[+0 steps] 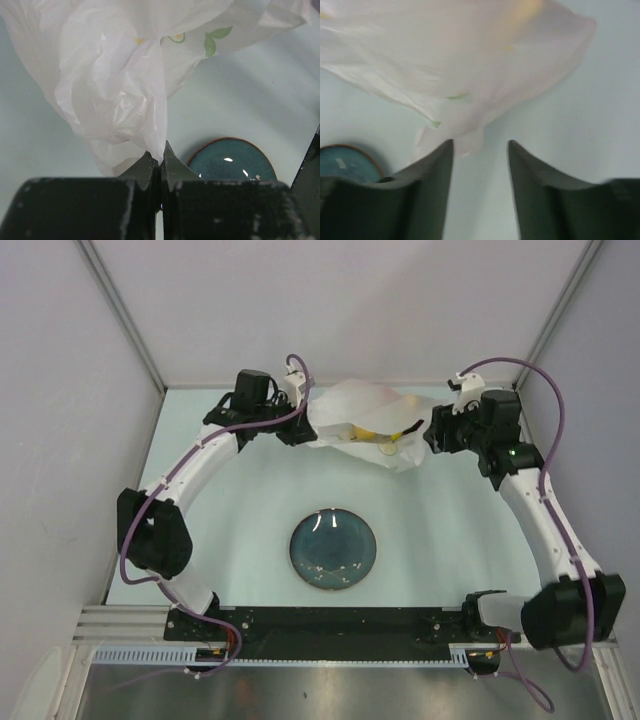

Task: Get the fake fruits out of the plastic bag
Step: Adjust the plastic bag at the center of the board.

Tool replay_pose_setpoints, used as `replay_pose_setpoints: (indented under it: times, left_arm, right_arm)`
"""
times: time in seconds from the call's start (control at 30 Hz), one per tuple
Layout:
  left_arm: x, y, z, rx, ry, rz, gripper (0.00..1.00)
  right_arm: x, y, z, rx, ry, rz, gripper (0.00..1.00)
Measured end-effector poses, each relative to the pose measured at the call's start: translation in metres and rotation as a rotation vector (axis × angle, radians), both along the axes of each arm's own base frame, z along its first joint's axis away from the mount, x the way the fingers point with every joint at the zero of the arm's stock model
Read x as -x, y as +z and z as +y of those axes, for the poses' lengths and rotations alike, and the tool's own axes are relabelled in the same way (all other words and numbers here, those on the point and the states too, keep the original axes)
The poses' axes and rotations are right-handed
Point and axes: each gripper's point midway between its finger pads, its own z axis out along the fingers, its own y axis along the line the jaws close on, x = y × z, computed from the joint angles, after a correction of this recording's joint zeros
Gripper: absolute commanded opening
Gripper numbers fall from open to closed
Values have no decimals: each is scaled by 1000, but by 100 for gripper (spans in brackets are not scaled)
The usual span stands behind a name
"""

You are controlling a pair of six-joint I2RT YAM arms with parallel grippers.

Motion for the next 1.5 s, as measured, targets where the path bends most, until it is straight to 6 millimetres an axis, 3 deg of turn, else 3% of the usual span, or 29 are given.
replay_pose_setpoints:
  times: [0.13, 0.2, 0.27, 0.33, 0.4, 0.7, 0.9, 1.07, 1.17, 1.27, 1.37, 1.5]
  left_arm:
    - [1, 8, -9, 46, 1, 10, 3]
    - [3, 13, -14, 62, -5, 14, 3]
    - [5, 20, -21, 75, -19, 6, 3]
    - [6, 29, -29, 91, -35, -9, 2]
    - [8, 38, -34, 108, -49, -17, 2]
    - [6, 60, -39, 143, -54, -41, 0]
    - [8, 59, -40, 145, -60, -36, 0]
    - [7, 56, -40, 139, -66, -37, 1]
    - [-3, 52, -45, 133, -79, -37, 0]
    - [-27, 58, -60, 139, -96, -60, 0]
    - [-68, 79, -83, 171, -113, -129, 0]
    - [-108, 114, -103, 226, -115, -276, 0]
  right_arm:
    - [39, 67, 54, -32, 165, -181, 63]
    - [55, 83, 89, -45, 271, -229, 58]
    - [61, 84, 116, -48, 344, -244, 49]
    - [55, 75, 128, -44, 352, -231, 45]
    - [36, 49, 134, -22, 314, -176, 40]
    - [-26, -51, 123, 76, 145, -4, 29]
    - [-75, -106, 67, 175, -50, 42, 34]
    - [-107, -109, -8, 244, -223, 18, 40]
    - [-127, -93, -62, 274, -338, -40, 42]
    - [-144, -69, -102, 284, -425, -97, 42]
    - [-172, -22, -140, 275, -513, -208, 43]
    - [-193, 37, -186, 269, -613, -332, 42]
